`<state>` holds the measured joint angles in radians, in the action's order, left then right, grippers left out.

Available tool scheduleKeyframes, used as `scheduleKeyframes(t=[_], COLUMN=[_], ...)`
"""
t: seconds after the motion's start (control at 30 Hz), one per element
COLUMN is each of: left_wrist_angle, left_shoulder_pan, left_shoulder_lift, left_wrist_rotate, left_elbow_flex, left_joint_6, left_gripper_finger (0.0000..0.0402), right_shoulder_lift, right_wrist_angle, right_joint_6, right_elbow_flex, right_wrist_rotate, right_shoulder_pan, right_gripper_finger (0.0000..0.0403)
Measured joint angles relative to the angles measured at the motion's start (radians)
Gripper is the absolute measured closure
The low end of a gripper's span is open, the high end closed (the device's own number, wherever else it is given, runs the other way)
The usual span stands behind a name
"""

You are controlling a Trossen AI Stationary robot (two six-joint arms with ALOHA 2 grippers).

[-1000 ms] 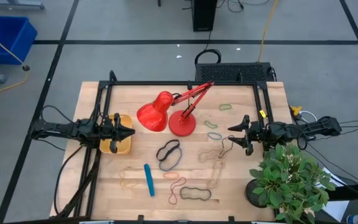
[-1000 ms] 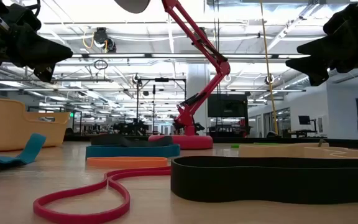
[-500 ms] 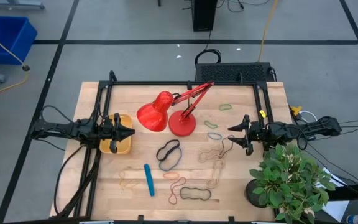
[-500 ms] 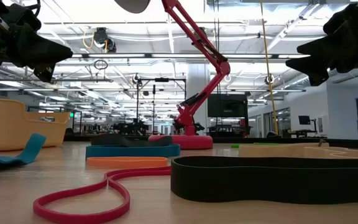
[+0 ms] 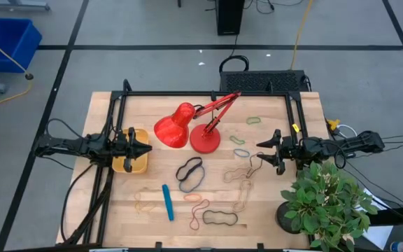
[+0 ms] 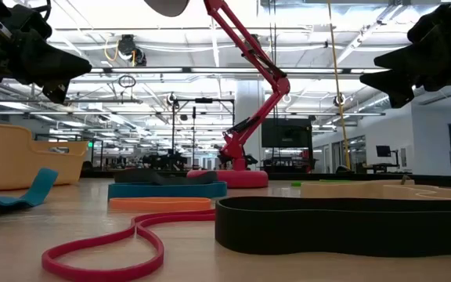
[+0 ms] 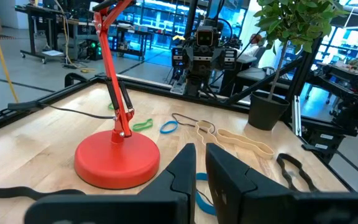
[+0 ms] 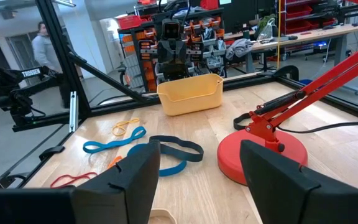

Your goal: Pick and place rubber bands into bin

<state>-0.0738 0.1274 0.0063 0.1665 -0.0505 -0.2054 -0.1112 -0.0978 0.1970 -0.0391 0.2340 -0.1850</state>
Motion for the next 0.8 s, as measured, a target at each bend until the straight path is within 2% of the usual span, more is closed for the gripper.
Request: scheduleKeyframes(t=[0.8], left_wrist_angle=[0.018], left_shoulder_pan=[0.000], left_shoulder_lift=[0.000], left_wrist_rotate=[0.000], left_elbow_flex=[0.000], left_joint_6=[0.000], left_gripper_finger=[0.0360], right_shoulder_lift=[0.000], right_wrist_angle=[0.005], right_joint_6=[0.000], right_elbow_flex=[0.000], right_wrist_rotate=[0.000], right_shoulder_pan=[0.000], right_gripper_finger=[0.0192])
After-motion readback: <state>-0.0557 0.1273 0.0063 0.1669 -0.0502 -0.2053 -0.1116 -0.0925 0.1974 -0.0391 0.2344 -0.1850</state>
